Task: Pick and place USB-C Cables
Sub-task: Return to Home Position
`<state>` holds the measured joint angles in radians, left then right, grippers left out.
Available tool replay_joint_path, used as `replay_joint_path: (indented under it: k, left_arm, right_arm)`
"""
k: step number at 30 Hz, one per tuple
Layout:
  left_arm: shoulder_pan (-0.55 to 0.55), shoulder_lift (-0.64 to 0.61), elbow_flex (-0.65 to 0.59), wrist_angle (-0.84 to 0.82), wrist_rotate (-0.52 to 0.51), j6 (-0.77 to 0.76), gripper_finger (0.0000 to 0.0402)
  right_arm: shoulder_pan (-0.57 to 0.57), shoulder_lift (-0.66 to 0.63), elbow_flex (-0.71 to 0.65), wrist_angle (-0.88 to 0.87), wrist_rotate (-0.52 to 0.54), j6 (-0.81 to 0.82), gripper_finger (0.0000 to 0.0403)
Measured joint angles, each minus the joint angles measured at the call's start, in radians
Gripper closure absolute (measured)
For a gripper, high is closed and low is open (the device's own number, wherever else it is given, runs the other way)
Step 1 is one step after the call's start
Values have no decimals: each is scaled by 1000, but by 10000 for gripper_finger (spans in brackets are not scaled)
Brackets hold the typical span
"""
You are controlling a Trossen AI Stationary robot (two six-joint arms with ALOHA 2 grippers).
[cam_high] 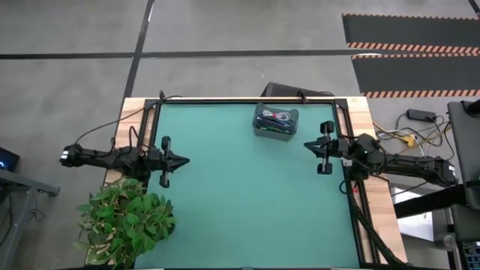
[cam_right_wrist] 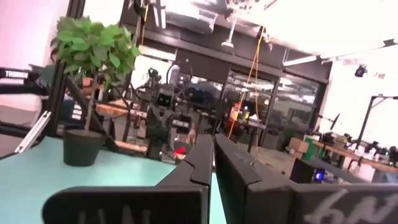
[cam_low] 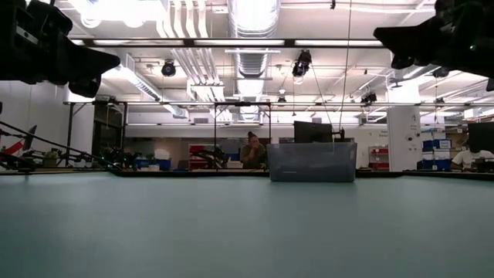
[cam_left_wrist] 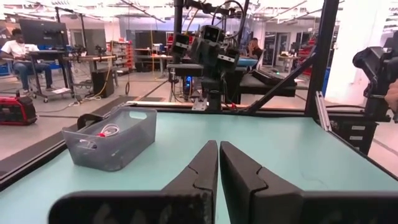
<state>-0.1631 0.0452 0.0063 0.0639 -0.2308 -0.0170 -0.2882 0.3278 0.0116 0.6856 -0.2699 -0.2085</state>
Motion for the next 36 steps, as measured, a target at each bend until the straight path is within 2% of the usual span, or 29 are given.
replay_joint_path:
  k: [12,26,36]
  left_arm:
    - [0,31,-1,-2,0,2,401]
    - [0,118,-2,0,0,0,401]
    - [0,184,-2,3,-1,-2,401]
  right_arm:
    - [0,-131,-1,-130,8,-15,394]
    - [0,-301,-1,-166,7,-77,394]
    - [0,-283,-2,-204,34,44,394]
